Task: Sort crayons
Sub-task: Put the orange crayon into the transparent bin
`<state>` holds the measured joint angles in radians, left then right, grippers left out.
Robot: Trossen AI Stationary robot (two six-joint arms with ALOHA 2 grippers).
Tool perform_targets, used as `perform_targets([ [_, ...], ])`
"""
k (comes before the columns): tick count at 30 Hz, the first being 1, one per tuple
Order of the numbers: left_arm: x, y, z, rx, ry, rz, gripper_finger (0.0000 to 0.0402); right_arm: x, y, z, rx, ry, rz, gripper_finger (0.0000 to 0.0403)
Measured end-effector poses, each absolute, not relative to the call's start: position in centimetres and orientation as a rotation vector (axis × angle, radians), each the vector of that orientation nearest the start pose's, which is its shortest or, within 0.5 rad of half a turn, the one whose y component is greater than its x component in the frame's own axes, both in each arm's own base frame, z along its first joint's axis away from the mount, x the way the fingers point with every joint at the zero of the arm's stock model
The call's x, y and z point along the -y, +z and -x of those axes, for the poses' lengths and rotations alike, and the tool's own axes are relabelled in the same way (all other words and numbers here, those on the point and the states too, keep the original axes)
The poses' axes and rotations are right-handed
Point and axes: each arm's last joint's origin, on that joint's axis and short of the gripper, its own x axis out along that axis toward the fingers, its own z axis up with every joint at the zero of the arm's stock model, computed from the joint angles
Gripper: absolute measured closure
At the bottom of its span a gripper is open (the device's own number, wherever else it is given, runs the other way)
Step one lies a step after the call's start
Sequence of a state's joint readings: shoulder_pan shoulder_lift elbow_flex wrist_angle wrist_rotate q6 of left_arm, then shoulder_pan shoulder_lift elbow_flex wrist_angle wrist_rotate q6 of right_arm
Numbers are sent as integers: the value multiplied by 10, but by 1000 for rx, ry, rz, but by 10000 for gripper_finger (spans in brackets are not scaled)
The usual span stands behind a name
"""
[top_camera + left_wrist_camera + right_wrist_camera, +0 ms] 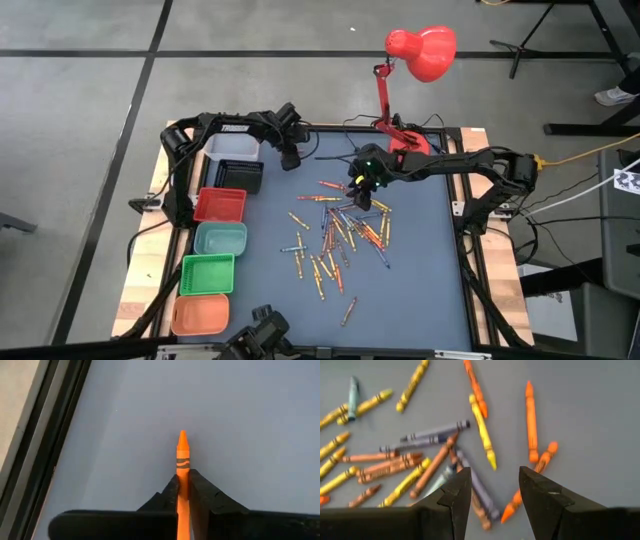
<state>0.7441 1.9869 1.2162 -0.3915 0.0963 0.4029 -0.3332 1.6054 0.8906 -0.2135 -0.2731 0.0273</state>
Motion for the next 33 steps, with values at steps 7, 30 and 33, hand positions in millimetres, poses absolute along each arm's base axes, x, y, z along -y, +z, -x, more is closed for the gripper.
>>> perform_targets([
  [7,-256,130,-284,-1155,346,120,397,91,169,-287,-1006,-73,-348,238],
  [30,-254,217,-294,-1374,283,190,400,43,182,-275,-1164,-109,-187,238],
  [33,-251,223,-288,-1468,291,200,400,37,181,-274,-1177,-120,-155,238],
])
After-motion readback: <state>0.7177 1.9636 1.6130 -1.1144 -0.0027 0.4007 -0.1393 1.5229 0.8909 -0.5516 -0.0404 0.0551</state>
